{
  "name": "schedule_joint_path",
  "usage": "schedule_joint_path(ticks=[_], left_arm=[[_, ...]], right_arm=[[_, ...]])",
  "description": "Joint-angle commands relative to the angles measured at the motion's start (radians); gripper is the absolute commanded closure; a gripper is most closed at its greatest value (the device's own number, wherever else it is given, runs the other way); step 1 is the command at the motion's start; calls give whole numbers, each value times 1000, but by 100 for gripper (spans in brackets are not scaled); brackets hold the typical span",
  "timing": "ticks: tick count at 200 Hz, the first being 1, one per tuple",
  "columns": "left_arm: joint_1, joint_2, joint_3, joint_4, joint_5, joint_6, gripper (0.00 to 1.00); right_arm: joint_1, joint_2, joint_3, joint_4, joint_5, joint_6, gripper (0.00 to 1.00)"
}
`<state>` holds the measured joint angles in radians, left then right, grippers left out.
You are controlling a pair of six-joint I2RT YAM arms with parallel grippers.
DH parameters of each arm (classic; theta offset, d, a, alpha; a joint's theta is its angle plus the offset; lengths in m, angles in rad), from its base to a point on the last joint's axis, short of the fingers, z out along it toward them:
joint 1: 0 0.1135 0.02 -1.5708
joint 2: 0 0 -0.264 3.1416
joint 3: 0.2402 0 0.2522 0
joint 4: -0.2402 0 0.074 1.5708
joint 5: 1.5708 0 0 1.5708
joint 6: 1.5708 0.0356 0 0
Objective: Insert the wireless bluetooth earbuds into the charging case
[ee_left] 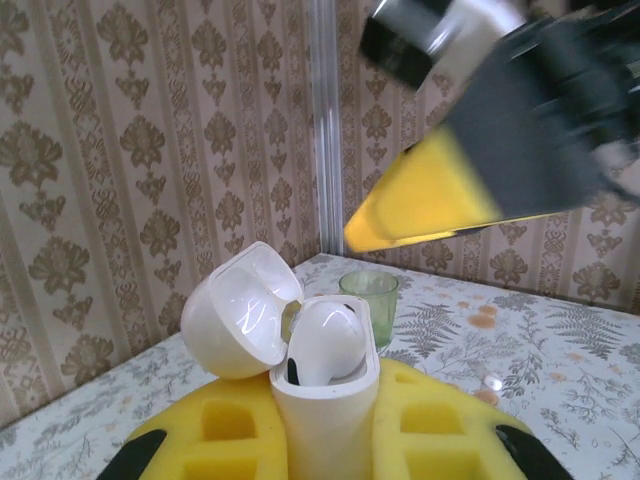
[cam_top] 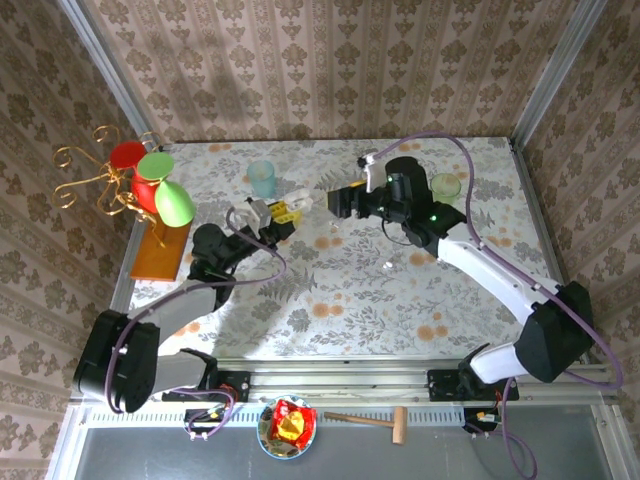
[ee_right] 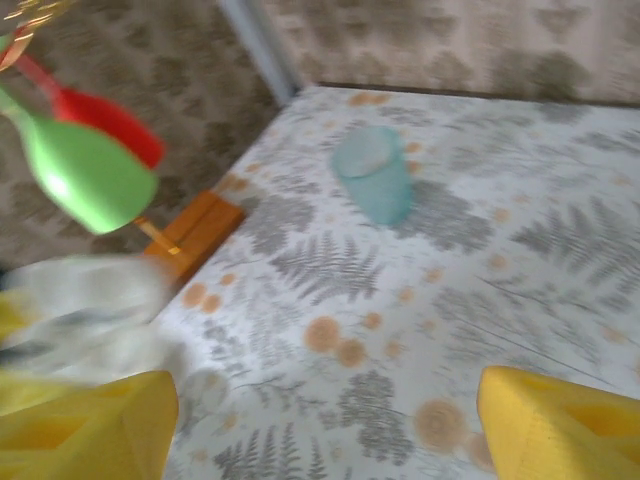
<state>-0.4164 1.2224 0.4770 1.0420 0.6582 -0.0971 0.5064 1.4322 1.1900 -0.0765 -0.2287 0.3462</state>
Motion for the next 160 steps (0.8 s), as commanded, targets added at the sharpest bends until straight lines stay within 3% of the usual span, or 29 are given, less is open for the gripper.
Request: schedule_joint_path(ticks=[1, 43, 86, 113, 160], left_arm=[[4, -67, -9, -16, 26, 64, 100], [-8, -136, -12, -104, 32, 114, 100], [-20, -177, -20, -168, 16, 158, 100], [-25, -176, -21, -175, 14, 166, 100], [-28, -160, -26, -165, 15, 165, 100]], right_arm=[[-44, 91, 34, -107, 86, 97, 22], [-42, 370, 225, -335, 122, 2, 25], [-1, 604, 448, -547, 245, -95, 39], [28, 720, 583, -659, 329, -118, 46], [55, 856, 757, -761, 357, -110, 54]])
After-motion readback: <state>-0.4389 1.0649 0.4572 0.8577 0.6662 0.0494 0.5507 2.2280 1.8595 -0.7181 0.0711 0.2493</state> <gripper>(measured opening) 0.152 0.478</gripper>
